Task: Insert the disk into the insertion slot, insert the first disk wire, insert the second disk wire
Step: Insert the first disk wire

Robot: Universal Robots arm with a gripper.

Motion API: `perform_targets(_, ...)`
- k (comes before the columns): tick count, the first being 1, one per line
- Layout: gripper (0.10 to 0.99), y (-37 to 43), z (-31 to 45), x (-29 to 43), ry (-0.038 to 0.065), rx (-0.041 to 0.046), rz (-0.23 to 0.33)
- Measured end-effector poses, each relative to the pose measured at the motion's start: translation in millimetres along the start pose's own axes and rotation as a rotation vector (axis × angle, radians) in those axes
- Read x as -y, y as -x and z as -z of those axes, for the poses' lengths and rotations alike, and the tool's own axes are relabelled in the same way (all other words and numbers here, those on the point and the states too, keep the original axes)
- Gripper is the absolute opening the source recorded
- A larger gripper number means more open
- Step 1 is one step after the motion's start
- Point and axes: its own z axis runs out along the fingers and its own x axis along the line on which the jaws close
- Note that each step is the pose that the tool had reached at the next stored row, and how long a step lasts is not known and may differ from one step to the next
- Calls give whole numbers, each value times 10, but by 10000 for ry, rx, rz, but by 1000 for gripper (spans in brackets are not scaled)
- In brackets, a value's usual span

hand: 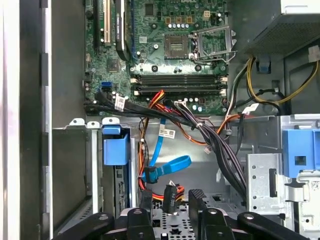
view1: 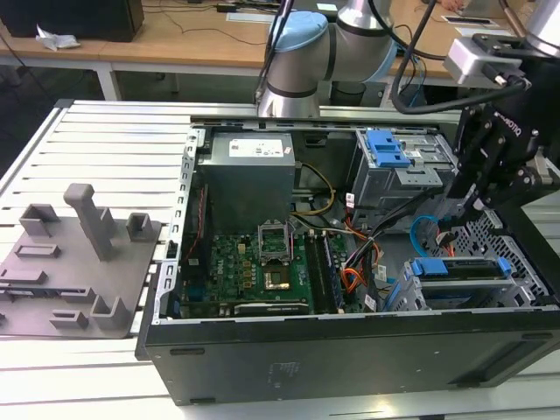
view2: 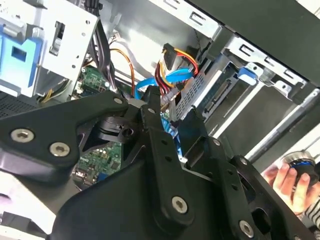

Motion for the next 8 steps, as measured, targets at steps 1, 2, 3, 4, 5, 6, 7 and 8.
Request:
perform_targets(1, 420, 10, -28, 7, 7, 4, -83)
perform_targets(2, 420, 16, -44, 9, 9, 4, -130)
perform_targets(3, 420, 20, -61, 10, 10, 8, -160)
perform_targets(4, 420, 22, -75, 11, 10, 8, -168)
perform_targets(5, 420, 24, -94, 13, 10, 8, -168)
perform_targets(6, 420, 25, -114, 14, 10, 8, -168)
perform_targets(7, 420, 25, -131, 15, 10, 7, -168)
perform_targets(8, 420, 25, -152, 16, 10, 7, -168)
